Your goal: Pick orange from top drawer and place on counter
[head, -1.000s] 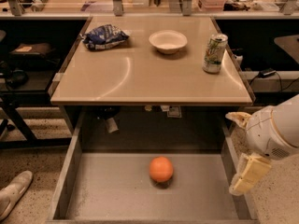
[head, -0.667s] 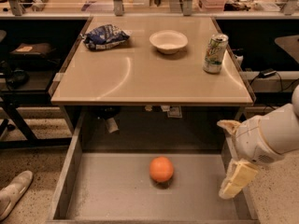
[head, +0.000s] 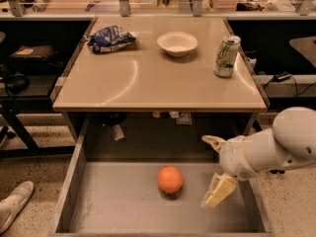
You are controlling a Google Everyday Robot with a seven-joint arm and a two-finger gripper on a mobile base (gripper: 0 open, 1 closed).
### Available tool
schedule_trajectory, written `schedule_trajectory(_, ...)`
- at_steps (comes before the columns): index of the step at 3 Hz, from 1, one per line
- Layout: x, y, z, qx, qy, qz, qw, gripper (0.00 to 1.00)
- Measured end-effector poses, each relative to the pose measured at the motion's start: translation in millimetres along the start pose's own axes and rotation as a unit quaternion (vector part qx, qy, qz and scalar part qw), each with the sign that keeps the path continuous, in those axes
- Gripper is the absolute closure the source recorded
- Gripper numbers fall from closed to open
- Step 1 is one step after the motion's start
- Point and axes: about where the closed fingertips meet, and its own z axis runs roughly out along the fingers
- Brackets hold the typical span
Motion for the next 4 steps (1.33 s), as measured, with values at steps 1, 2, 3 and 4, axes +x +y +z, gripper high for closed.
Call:
schedule_trajectory(1,-8,9,38,-0.012,-0.047,0.002,0.9988,0.0)
schedule_trajectory(2,-11,19,76,-0.024,-0.075,0.003,0.9969,0.0)
schedule_trajectory(3,-8,19,103,-0.023,-0.078,0.005,0.9966,0.0)
schedule_trajectory(4,-16,8,115,-0.016,-0.088,0.001,0.996,0.0)
